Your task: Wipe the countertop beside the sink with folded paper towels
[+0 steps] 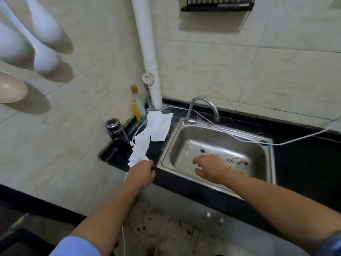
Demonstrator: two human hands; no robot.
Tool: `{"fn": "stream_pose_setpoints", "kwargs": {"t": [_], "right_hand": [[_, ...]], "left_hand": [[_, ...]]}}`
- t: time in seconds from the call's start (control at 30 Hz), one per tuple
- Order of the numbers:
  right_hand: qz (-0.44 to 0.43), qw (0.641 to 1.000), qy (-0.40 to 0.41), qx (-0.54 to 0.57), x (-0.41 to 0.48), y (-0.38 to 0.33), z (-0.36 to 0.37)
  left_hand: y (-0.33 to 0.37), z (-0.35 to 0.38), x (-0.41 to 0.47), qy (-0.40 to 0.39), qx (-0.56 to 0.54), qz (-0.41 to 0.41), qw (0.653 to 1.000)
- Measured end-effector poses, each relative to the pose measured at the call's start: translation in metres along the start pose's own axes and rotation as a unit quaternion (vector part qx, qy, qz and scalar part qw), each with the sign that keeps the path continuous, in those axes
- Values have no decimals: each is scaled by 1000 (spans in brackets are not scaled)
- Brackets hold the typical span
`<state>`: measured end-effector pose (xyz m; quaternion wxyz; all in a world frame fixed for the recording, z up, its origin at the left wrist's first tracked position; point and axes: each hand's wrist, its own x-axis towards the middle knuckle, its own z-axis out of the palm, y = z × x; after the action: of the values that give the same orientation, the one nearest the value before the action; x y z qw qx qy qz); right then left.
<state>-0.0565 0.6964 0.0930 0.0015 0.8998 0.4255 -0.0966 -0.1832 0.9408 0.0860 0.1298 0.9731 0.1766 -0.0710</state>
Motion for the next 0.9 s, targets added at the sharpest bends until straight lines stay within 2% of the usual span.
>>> {"fn": "stream_pose_setpoints", "kwargs": {"t": [0.1, 0.3, 0.47, 0.63, 0.8, 0.9], "right_hand": [[-9, 1000, -12, 8, 31, 7, 7], [-43, 997, -42, 42, 105, 18, 23], [-72, 995, -35, 61, 162, 30, 33], [-71, 990, -92, 79, 184, 40, 52], [-49, 989, -108, 89, 200, 52, 67], [-7, 987, -132, 95, 203, 53, 75]], "left_hand": [[-8, 5, 28, 9, 13, -13, 1000], [-26, 11, 81, -38, 59, -81, 994], [-36, 12, 133, -56, 85, -113, 988], [-44, 24, 164, -88, 95, -142, 981], [-61, 39, 187, -105, 96, -146, 979], [-71, 43, 200, -104, 108, -100, 984]]}}
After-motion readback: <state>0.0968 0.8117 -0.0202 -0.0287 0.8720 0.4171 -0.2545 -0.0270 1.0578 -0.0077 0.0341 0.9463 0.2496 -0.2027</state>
